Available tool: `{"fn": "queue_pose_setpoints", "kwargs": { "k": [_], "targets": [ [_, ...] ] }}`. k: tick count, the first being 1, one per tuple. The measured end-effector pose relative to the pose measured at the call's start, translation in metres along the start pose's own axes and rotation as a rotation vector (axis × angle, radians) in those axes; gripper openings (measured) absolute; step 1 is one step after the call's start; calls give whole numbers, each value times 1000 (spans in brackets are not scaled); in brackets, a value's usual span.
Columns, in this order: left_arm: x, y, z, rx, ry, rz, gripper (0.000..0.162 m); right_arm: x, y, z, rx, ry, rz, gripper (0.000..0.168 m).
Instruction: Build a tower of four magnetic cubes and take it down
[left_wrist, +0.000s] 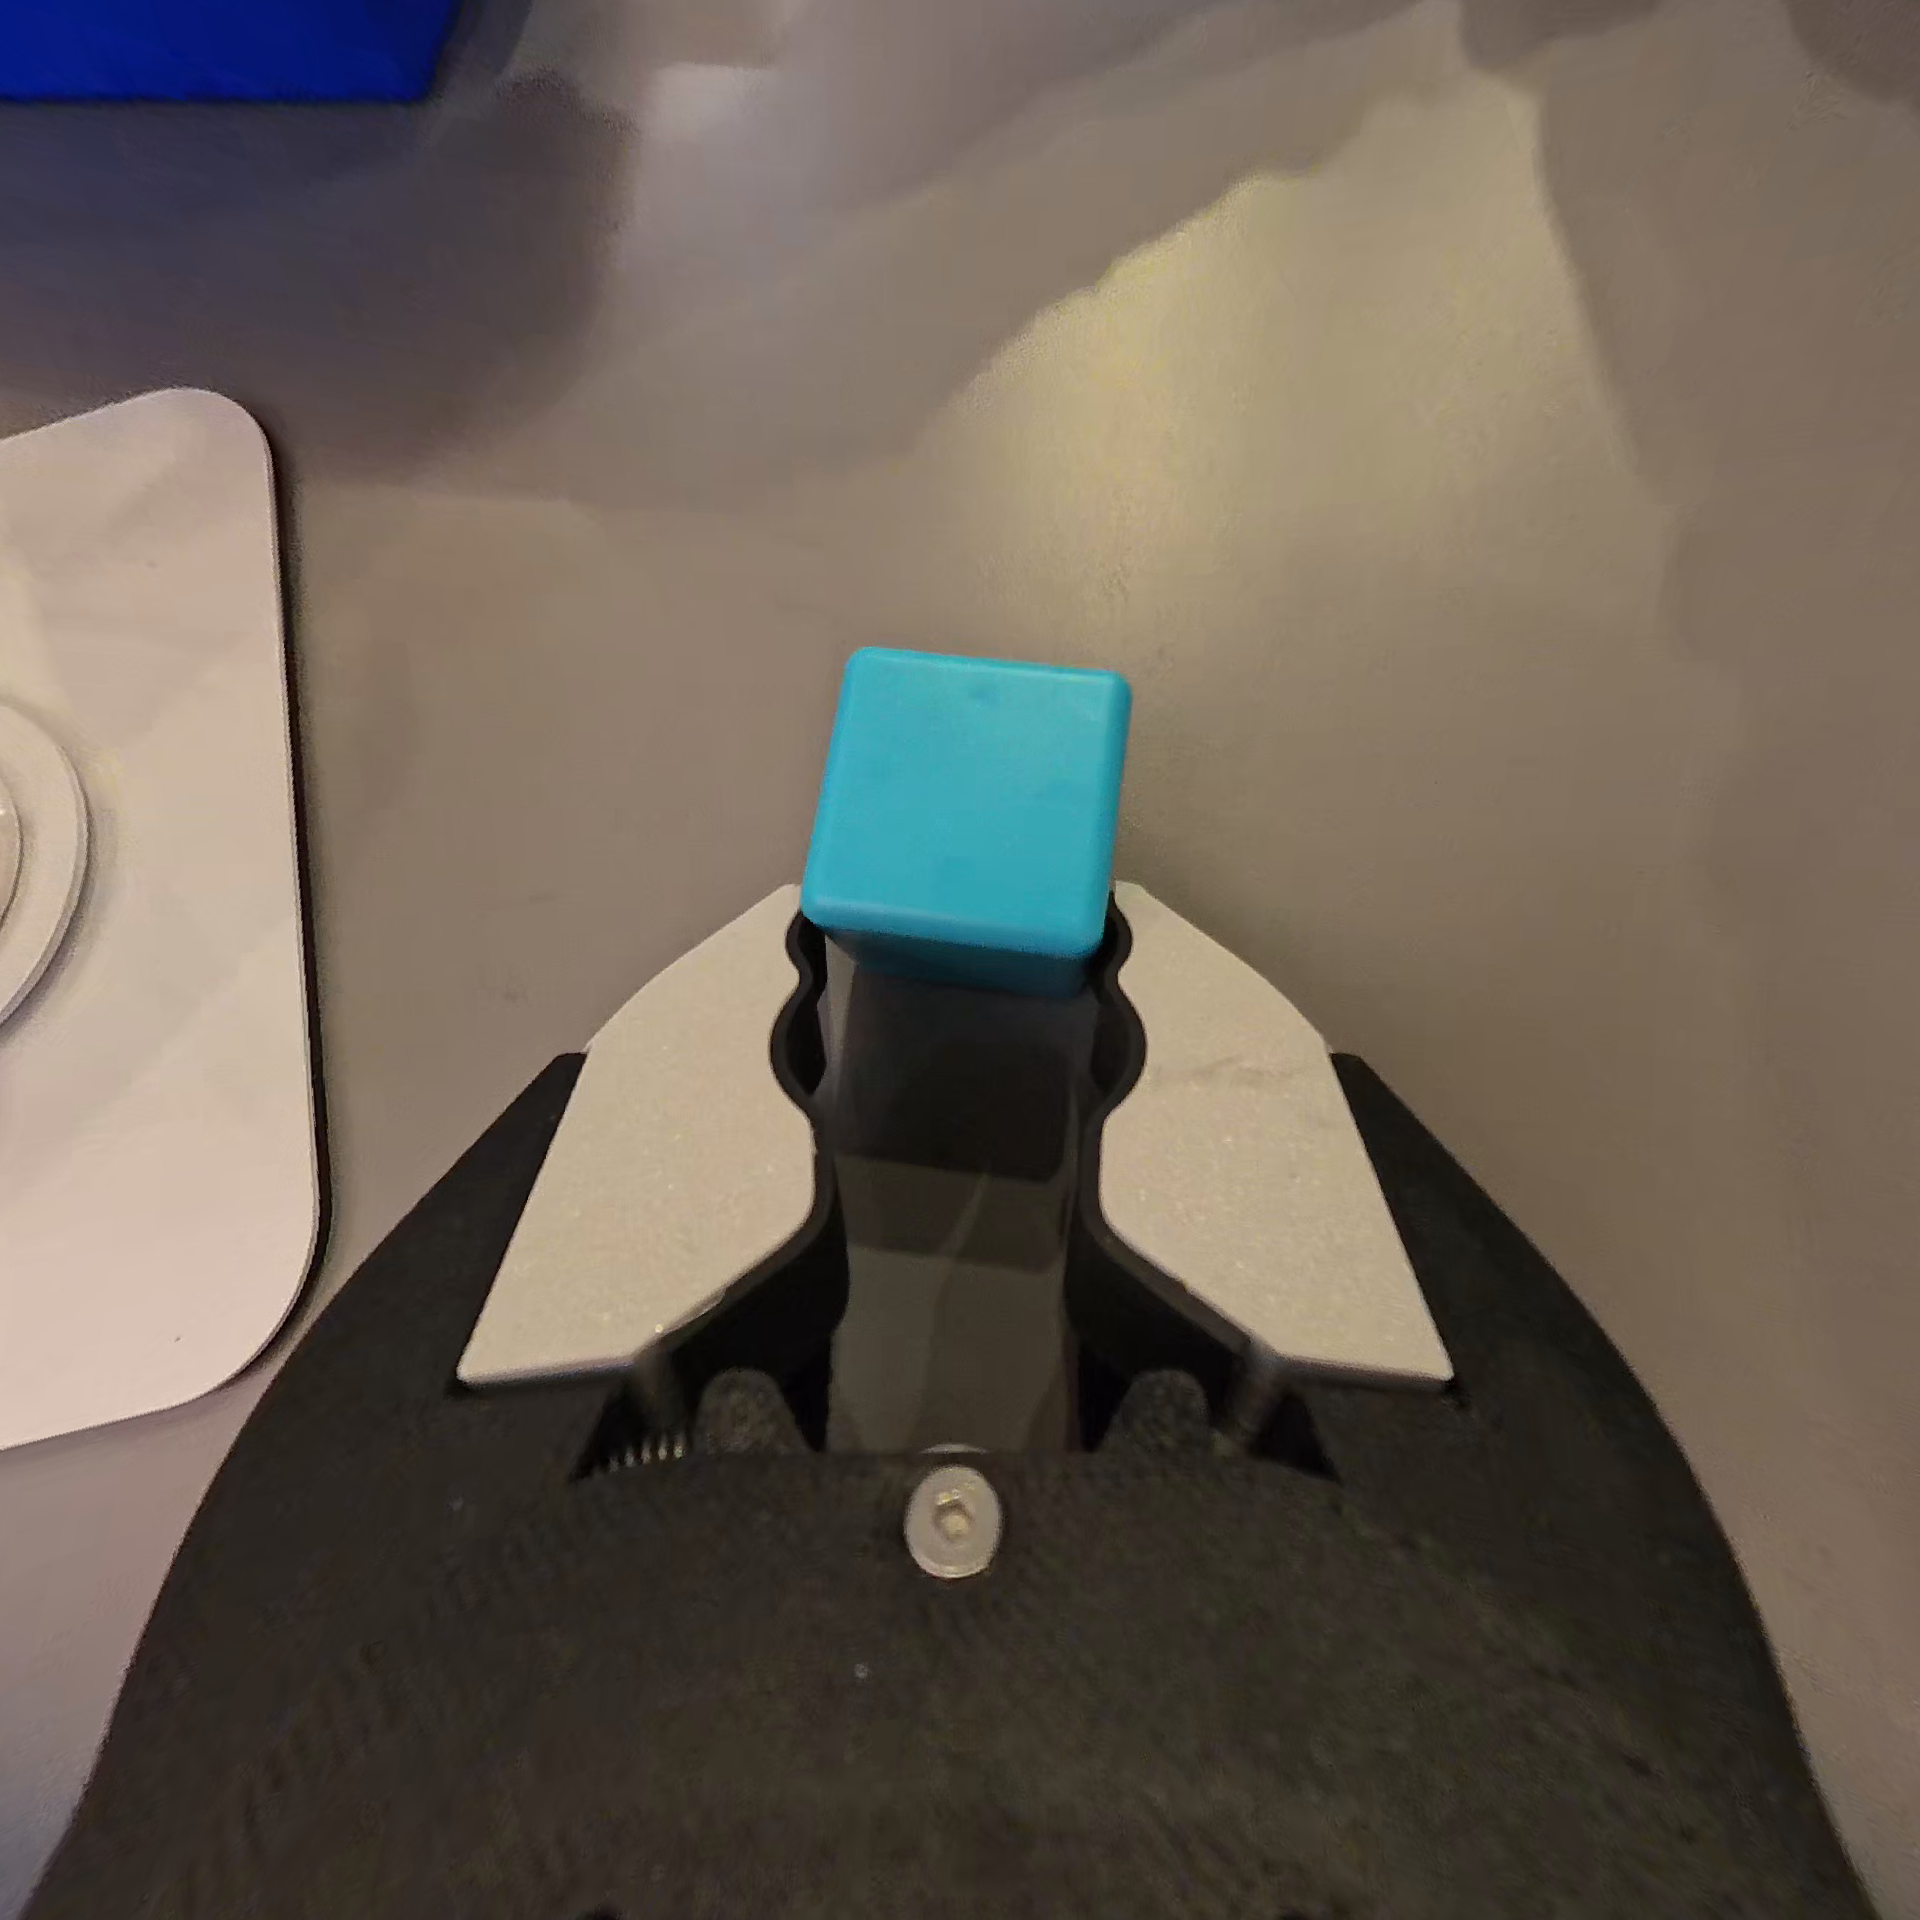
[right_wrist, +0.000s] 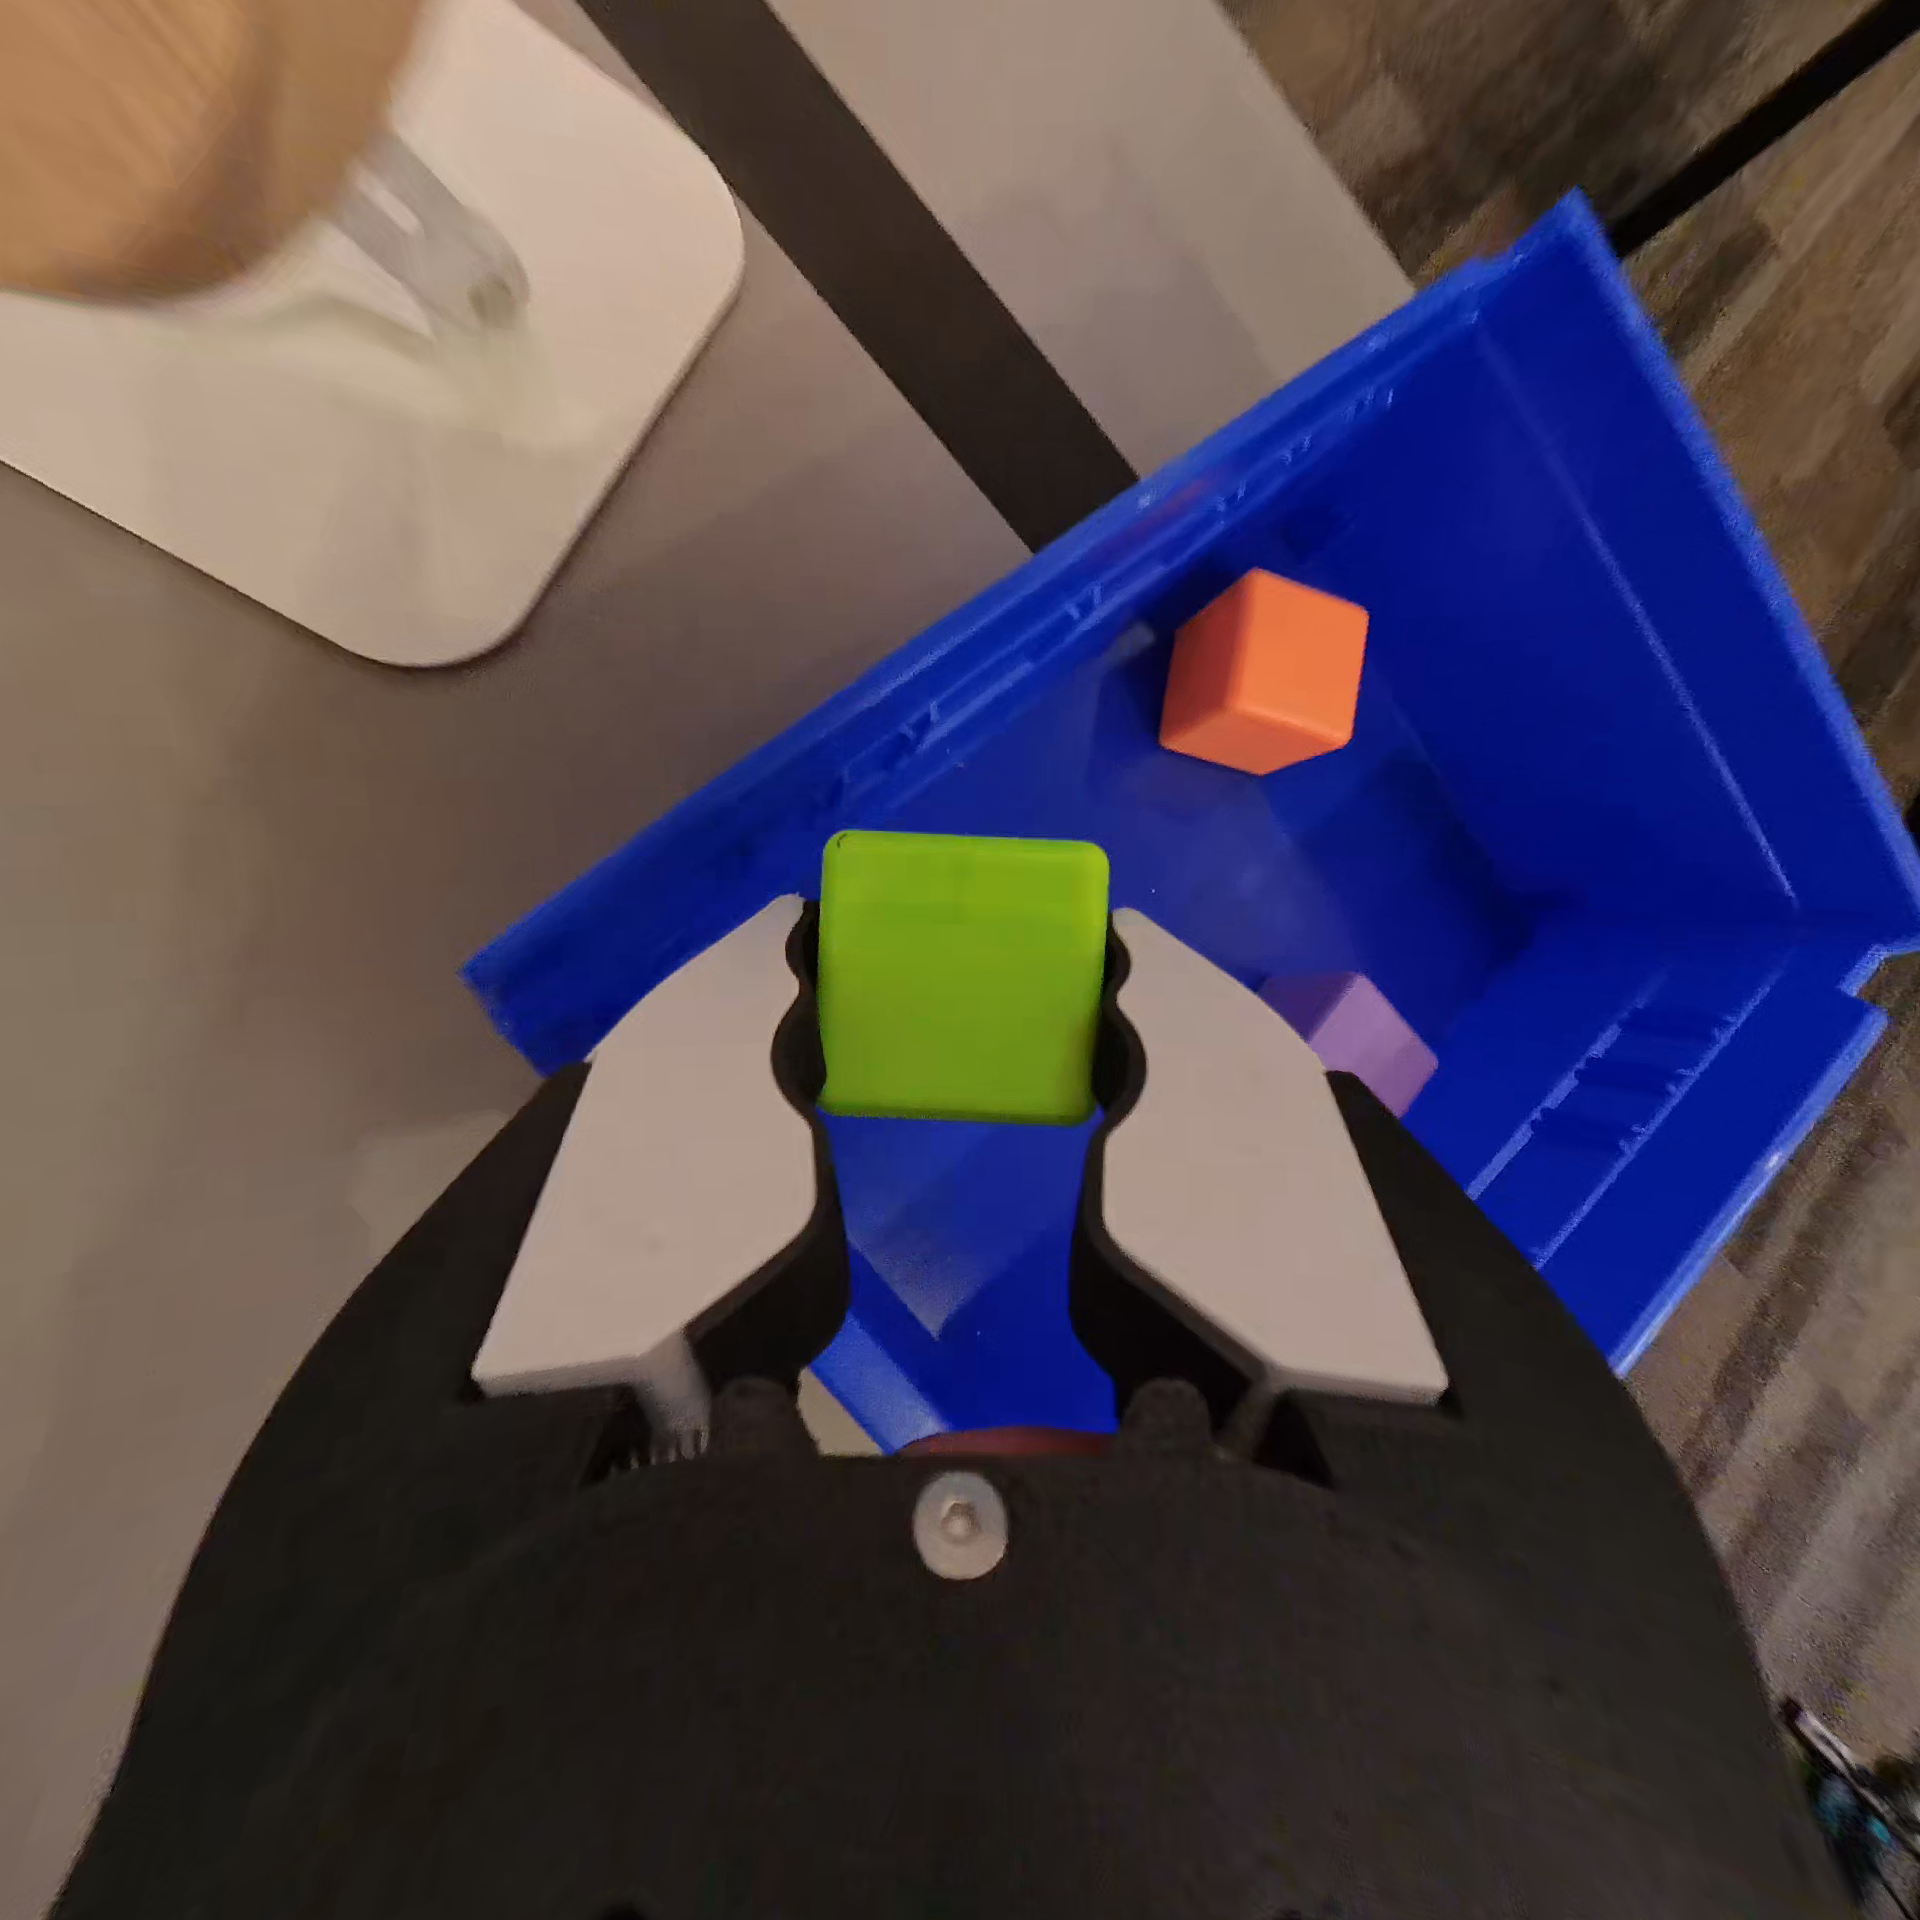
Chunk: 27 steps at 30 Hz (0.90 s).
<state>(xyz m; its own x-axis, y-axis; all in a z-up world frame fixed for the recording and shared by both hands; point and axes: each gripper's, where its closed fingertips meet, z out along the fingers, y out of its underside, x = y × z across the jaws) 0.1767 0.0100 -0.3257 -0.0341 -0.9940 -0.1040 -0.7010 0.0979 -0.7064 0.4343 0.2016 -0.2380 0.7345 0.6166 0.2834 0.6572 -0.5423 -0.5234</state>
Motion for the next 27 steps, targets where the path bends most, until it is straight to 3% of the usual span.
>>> {"fn": "queue_pose_setpoints", "kwargs": {
  "k": [7,18,23,27],
  "targets": [
    [0,0,0,0,3,1,49,-6,21,38,-75,-68,24,50],
    [0,1,0,0,4,3,49,-20,29,58,-126,-90,-5,51],
    [0,1,0,1,3,4,49,-8,21,40,-98,-25,-10,55],
    [0,1,0,1,3,4,49,-7,-8,-4,8,38,-56,48]
  ]
}}
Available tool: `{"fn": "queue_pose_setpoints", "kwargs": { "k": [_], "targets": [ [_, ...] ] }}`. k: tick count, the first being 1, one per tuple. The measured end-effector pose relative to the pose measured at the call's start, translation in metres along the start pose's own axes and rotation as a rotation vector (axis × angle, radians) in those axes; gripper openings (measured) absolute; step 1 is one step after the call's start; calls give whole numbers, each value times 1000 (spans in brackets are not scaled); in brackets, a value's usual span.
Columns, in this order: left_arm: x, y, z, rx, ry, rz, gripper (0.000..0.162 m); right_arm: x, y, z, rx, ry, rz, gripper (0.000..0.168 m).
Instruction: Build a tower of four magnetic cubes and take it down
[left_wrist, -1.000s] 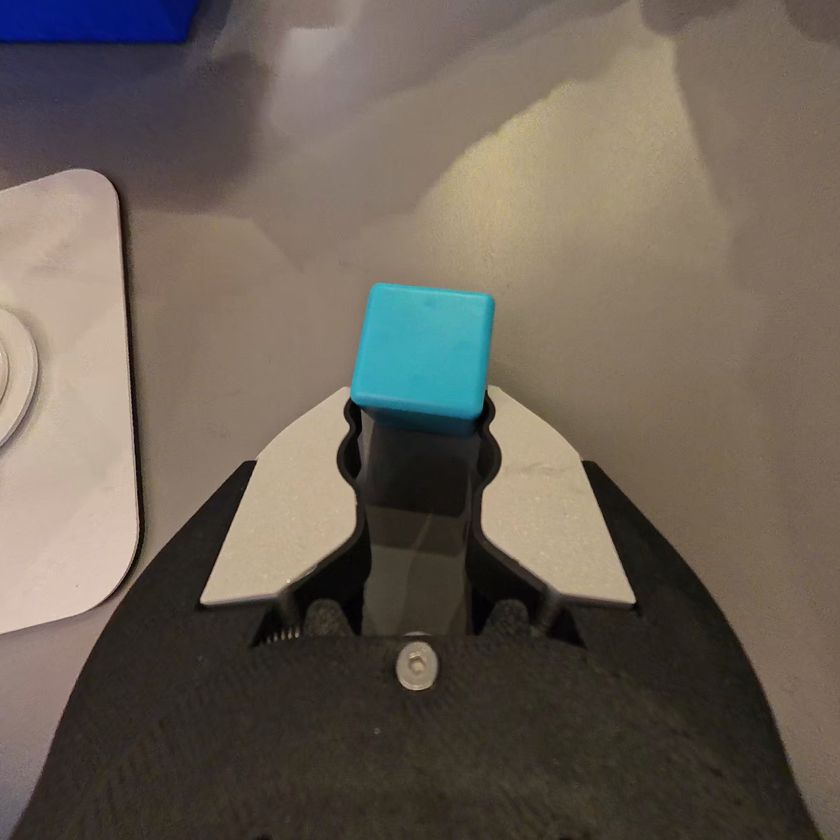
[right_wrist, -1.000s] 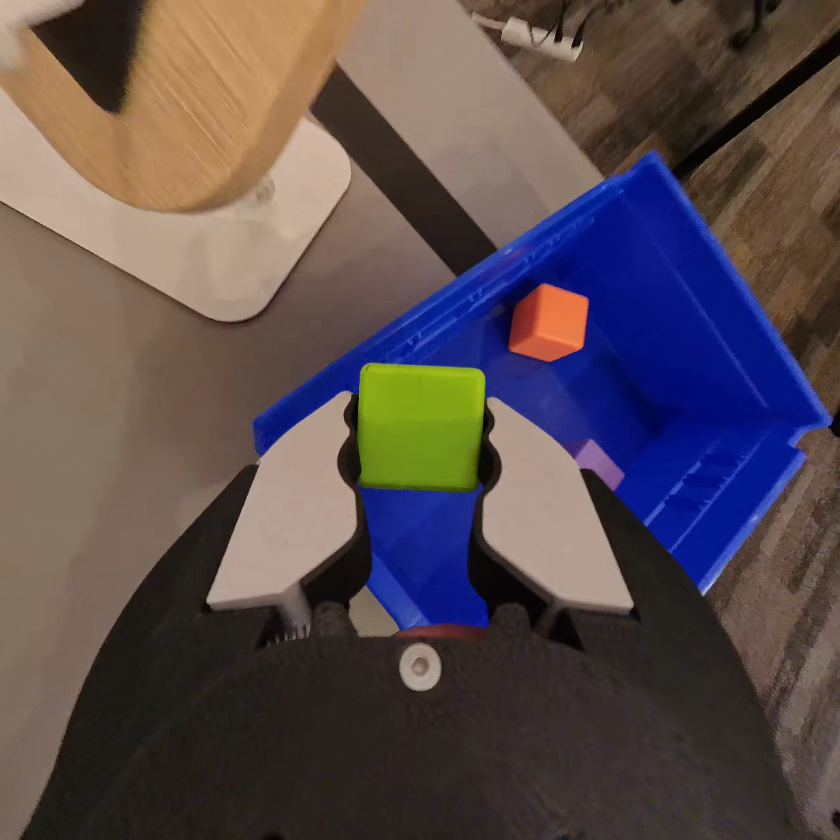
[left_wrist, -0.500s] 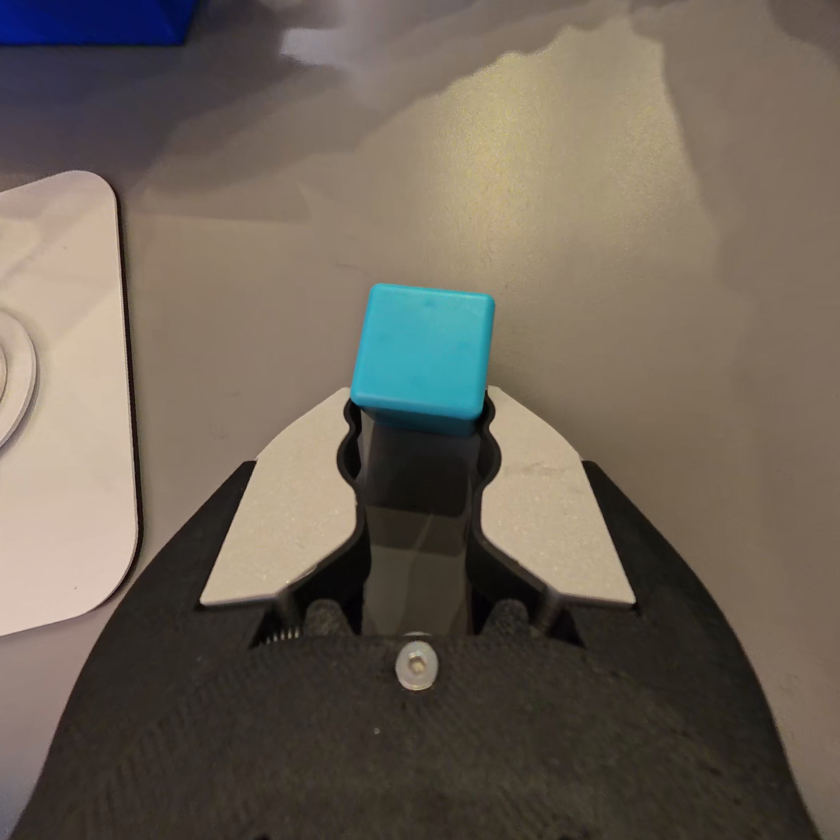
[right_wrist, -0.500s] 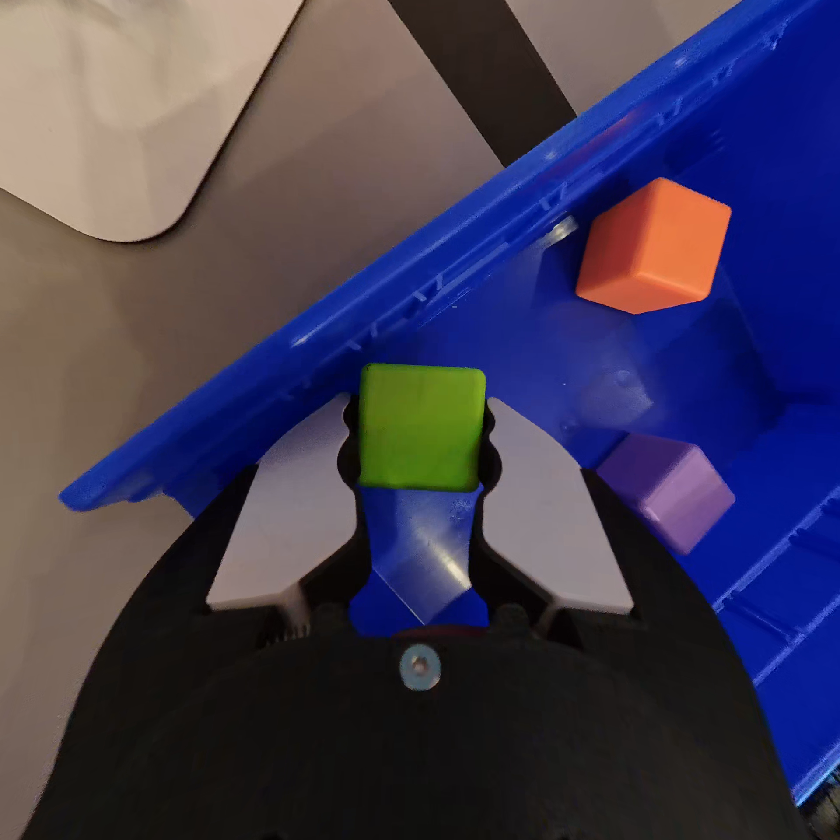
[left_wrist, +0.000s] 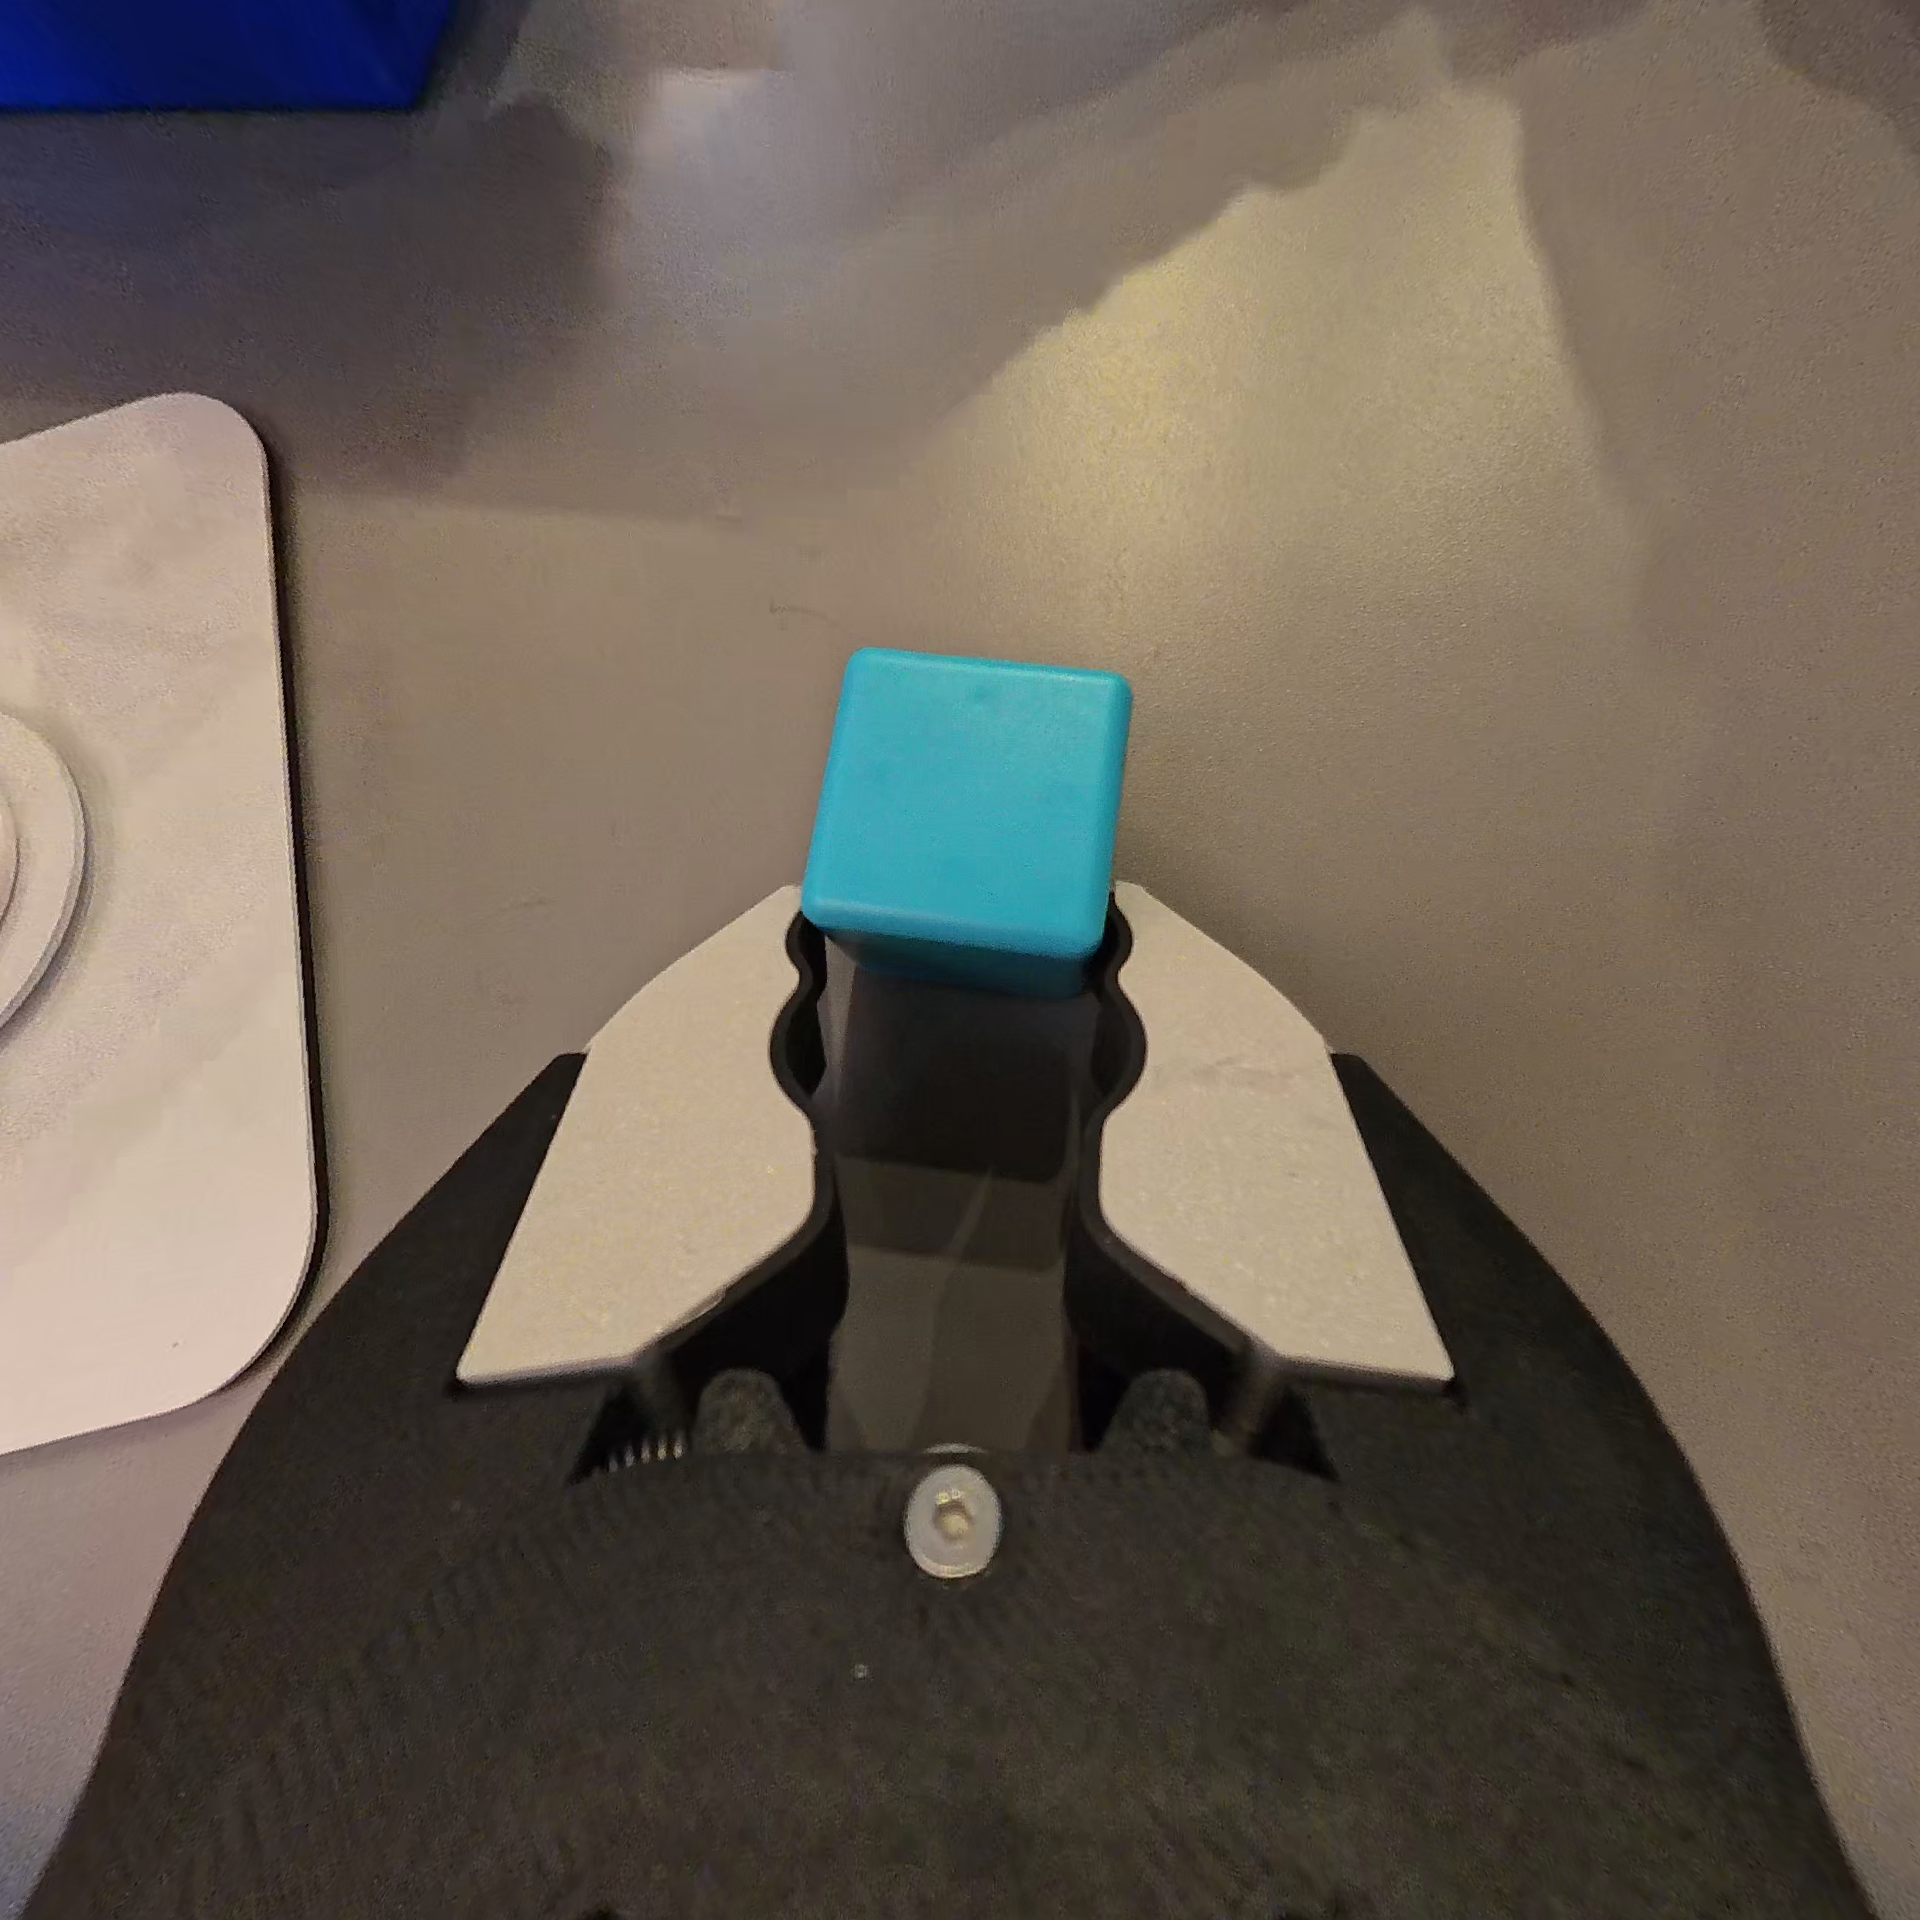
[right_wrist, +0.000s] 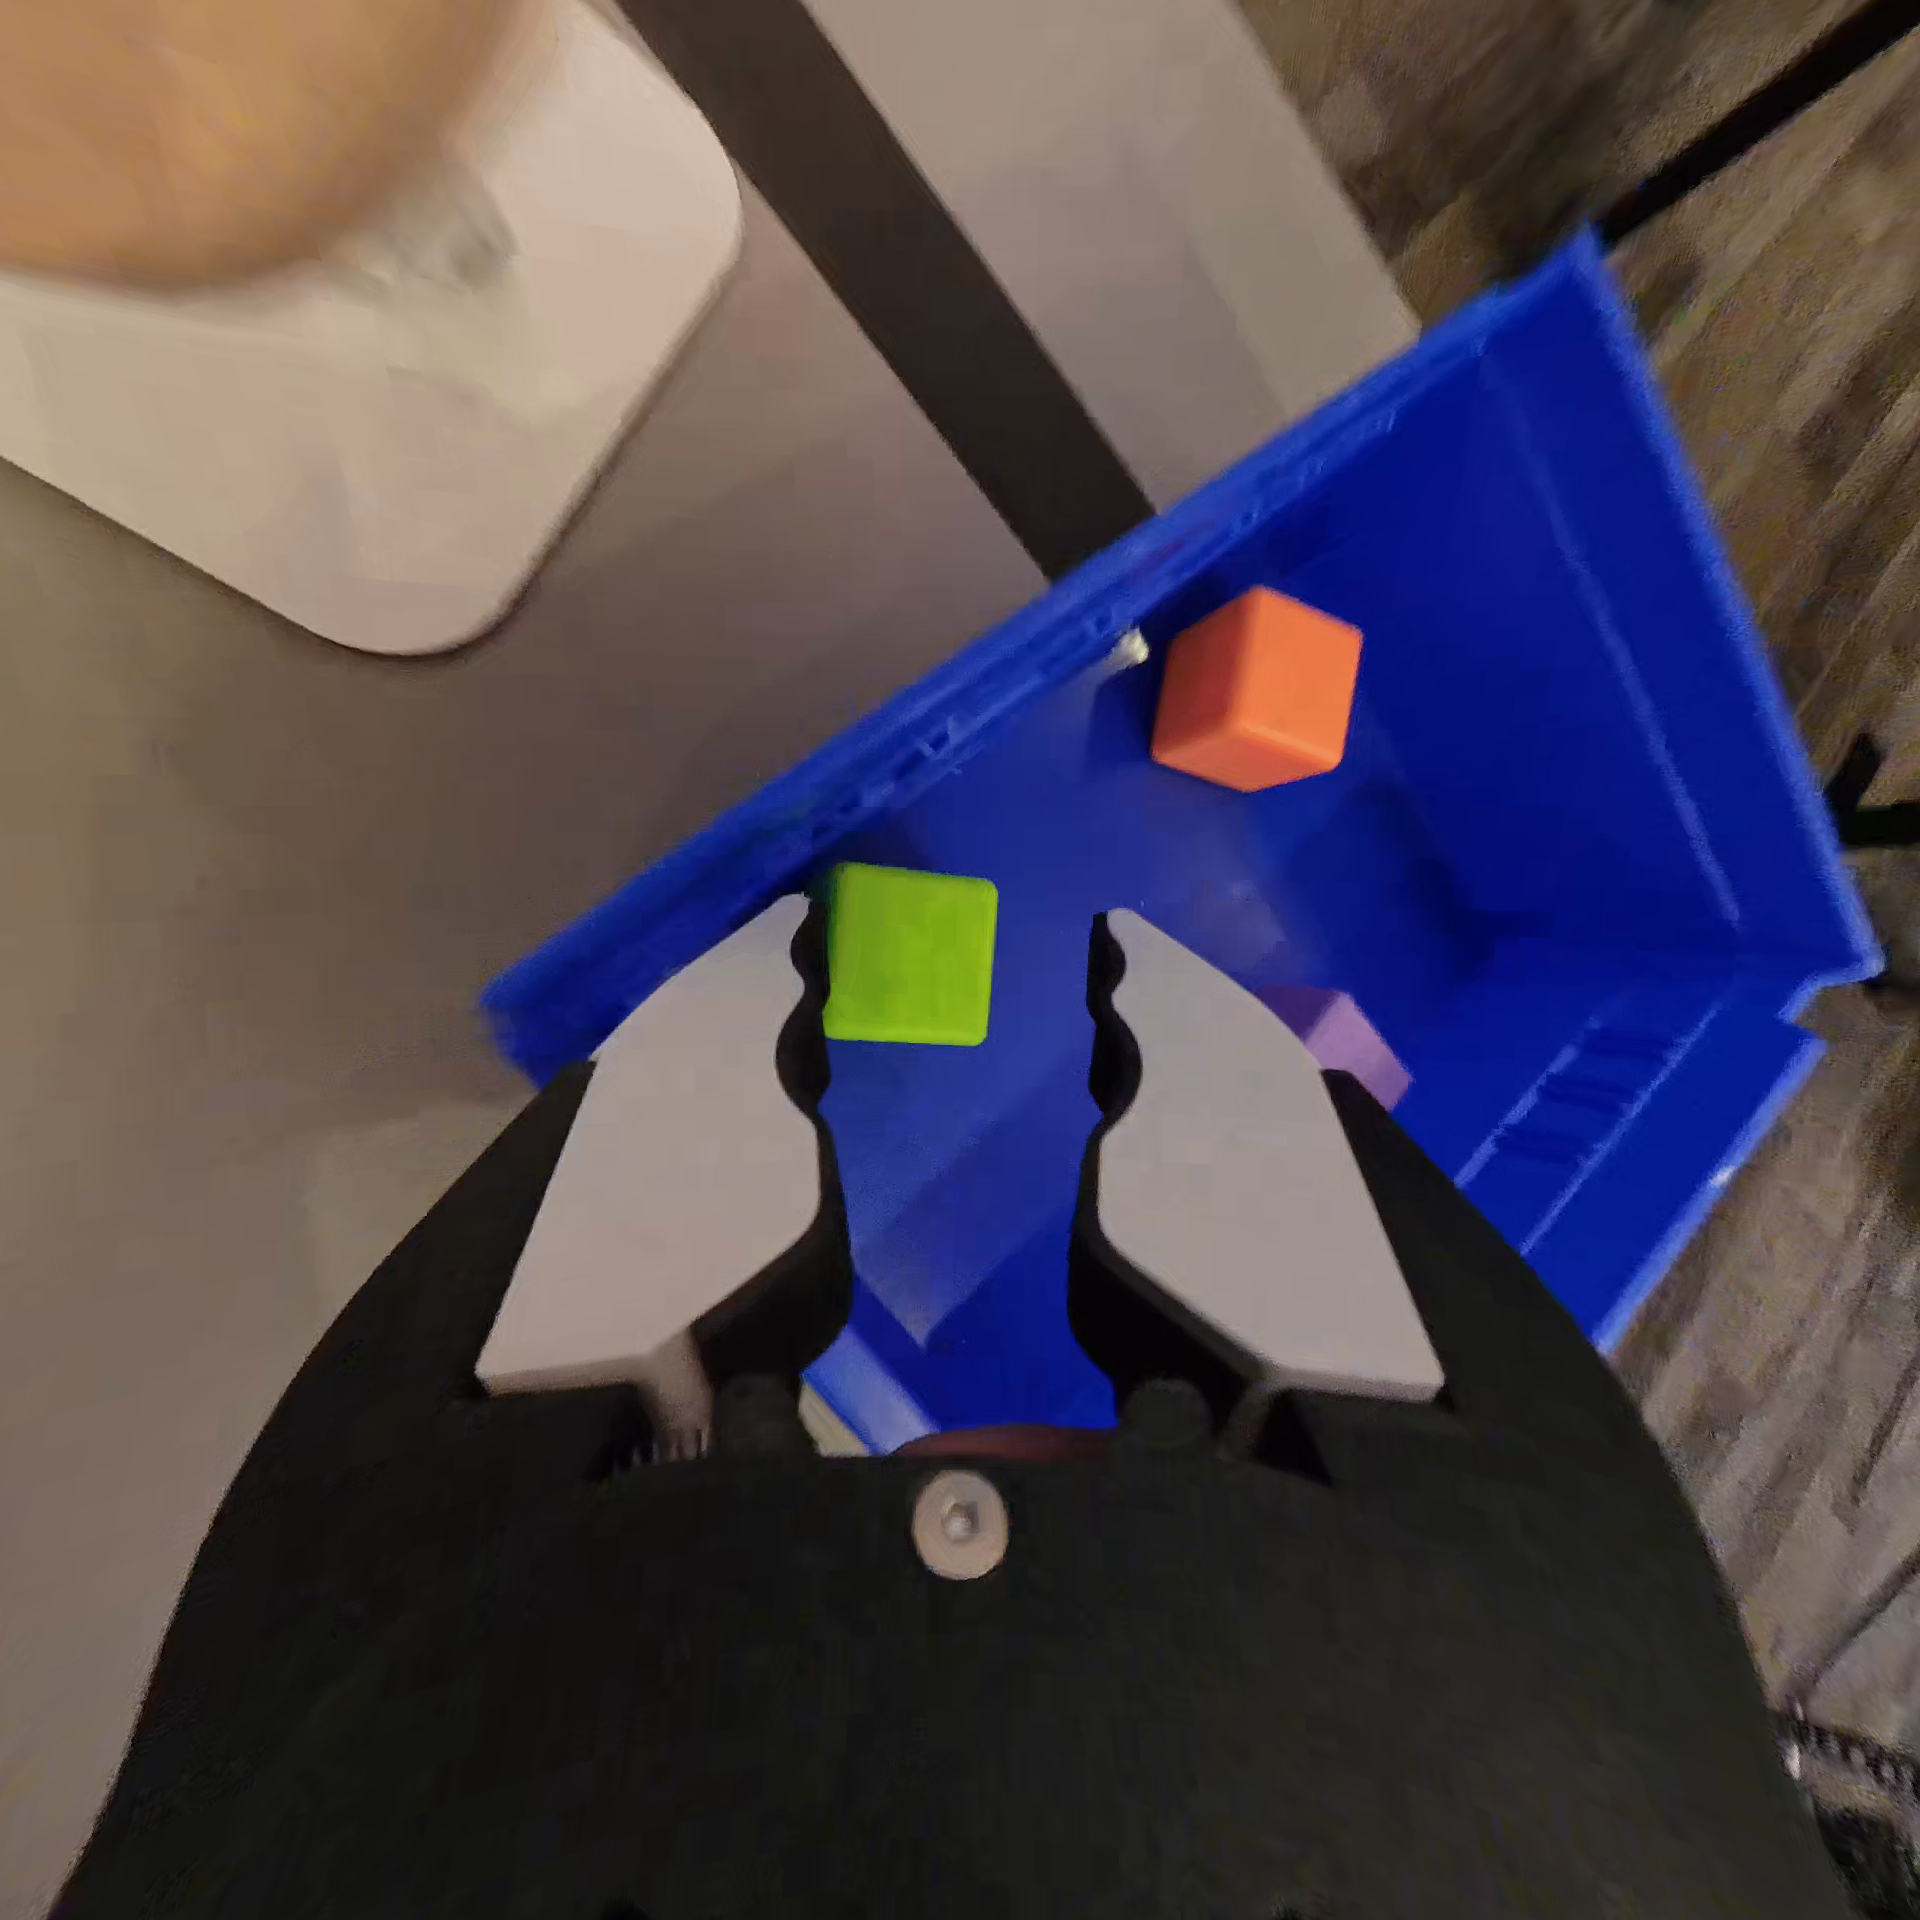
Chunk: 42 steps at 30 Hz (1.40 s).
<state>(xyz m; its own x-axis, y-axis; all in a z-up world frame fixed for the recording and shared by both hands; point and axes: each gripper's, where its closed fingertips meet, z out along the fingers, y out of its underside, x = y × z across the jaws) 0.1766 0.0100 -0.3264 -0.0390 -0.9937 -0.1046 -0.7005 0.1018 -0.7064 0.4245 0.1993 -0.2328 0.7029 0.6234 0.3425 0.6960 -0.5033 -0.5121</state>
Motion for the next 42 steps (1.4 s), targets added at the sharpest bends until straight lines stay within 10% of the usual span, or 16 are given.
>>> {"fn": "queue_pose_setpoints", "kwargs": {
  "k": [16,28,42],
  "targets": [
    [-7,-13,-17,145,4,-66,69,-125,-81,-94,316,-232,-261,41],
    [-23,1,-28,134,-55,-132,63,-276,-71,-65,228,-531,-493,52],
    [-23,7,-26,99,-63,-131,61,-317,-46,-6,55,-477,-499,64]
  ]
}}
